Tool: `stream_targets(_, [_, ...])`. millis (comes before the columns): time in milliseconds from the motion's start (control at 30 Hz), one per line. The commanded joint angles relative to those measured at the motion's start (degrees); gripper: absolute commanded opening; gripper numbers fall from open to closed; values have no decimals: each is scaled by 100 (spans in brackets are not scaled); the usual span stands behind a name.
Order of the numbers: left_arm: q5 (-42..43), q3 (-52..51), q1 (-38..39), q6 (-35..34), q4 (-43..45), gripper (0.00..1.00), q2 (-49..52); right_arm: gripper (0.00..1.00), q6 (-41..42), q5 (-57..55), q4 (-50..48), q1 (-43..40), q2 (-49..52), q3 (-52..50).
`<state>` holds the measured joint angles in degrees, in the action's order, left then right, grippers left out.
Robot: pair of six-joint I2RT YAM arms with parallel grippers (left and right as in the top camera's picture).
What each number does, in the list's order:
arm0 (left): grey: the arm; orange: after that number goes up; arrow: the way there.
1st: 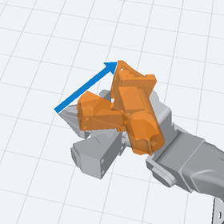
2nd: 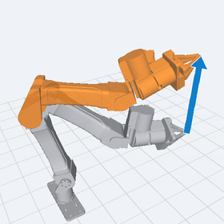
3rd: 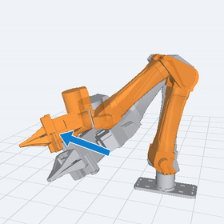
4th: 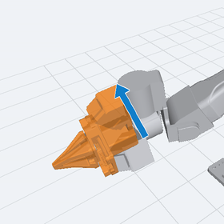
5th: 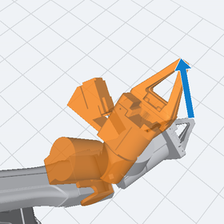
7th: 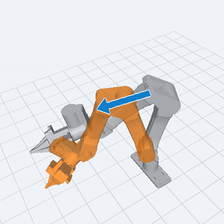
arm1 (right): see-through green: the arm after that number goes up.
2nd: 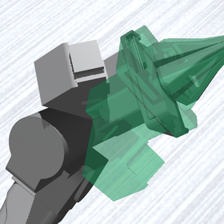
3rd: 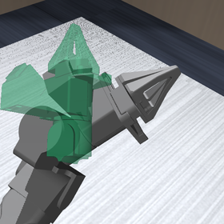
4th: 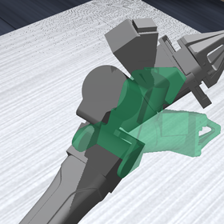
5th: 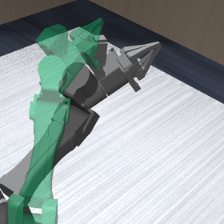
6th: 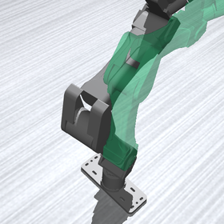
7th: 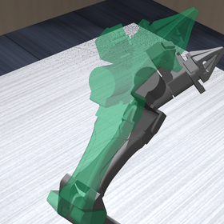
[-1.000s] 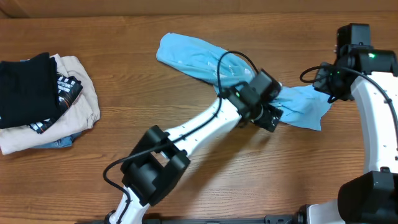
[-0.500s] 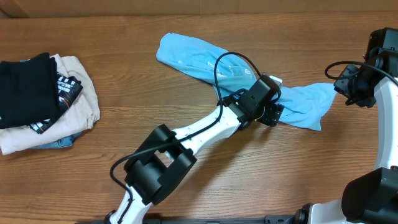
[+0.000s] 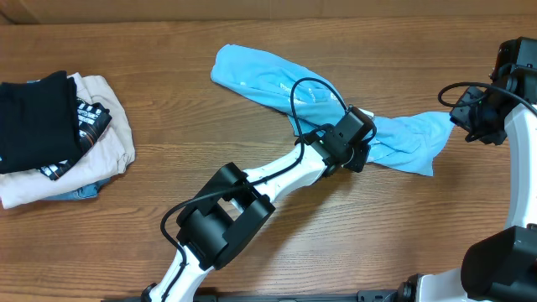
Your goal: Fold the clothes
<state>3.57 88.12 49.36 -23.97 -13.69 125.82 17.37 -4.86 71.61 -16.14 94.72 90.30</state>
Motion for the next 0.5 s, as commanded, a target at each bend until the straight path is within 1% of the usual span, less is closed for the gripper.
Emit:
stream_targets(0, [-63, -20, -76, -48, 0, 6, 7, 38, 44, 4, -17, -17, -20, -24])
stream_targets(33, [-63, -17, -96, -48, -33, 4, 4, 38, 46, 4, -20, -17, -20, -24])
stream_targets(133, [-83, 63, -162, -44, -361, 4, -61, 38, 44, 2, -20, -17, -20, -24])
stream_targets(233, [-81, 216, -264, 59, -981, 4, -326, 38, 28, 2, -20, -17, -20, -24])
stream_targets(300, [-87, 326, -376, 260, -1528, 4, -664, 38, 24, 0, -20, -17, -20, -24])
stream_targets(367, [-313, 439, -551, 575, -2295, 4, -1128, 38, 22, 0, -15, -17, -20, -24])
stream_targets(400, [-636, 501, -691, 636, -2813, 4, -1423, 38, 20, 0, -7, -17, -20, -24])
stream_targets(467, [-1176, 540, -970, 638, -3556, 4, -1915, 38, 0, 2, 39, -17, -20, -24])
